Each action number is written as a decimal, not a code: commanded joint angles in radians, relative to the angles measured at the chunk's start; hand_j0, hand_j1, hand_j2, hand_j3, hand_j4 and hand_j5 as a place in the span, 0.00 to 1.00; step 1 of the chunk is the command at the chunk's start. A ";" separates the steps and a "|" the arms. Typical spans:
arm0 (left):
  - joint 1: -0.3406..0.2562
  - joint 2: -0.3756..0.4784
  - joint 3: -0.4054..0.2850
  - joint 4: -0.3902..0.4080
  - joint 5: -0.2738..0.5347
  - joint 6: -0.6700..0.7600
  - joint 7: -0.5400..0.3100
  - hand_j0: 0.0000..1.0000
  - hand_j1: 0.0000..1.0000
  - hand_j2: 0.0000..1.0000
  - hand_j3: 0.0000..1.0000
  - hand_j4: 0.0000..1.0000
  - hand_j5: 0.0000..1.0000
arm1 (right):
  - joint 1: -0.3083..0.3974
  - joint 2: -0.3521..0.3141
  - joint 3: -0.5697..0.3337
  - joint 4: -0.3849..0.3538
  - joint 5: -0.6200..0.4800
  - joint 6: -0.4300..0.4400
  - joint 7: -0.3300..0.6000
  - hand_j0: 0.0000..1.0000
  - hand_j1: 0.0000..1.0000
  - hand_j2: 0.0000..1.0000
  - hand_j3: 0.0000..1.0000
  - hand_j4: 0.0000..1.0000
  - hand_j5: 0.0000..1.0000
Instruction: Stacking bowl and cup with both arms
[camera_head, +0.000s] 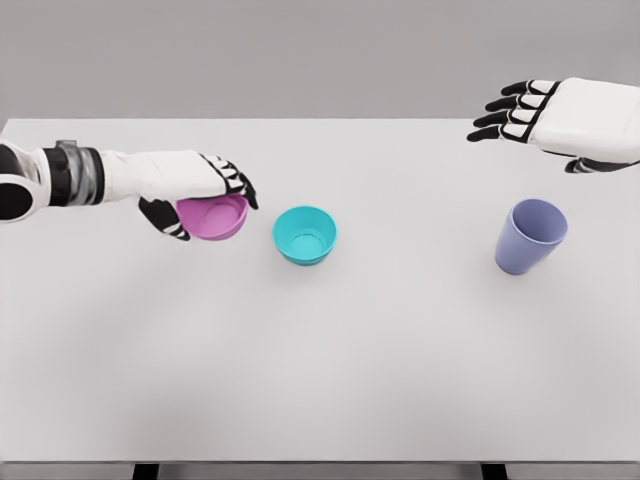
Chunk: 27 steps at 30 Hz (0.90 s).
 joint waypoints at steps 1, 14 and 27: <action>0.000 -0.010 -0.004 -0.011 0.004 0.001 0.001 0.65 0.65 0.65 0.65 0.65 0.65 | 0.000 -0.004 0.000 0.000 -0.004 0.003 -0.001 1.00 1.00 1.00 1.00 1.00 1.00; -0.018 -0.131 -0.010 -0.007 -0.014 0.012 0.001 0.65 0.65 0.65 0.65 0.65 0.65 | 0.015 -0.002 0.000 0.002 -0.004 0.003 -0.001 1.00 1.00 1.00 1.00 1.00 1.00; -0.021 -0.243 -0.027 0.079 -0.042 0.014 0.001 0.66 0.66 0.66 0.66 0.66 0.66 | 0.015 -0.010 -0.014 0.000 -0.004 0.003 -0.001 1.00 1.00 1.00 1.00 1.00 1.00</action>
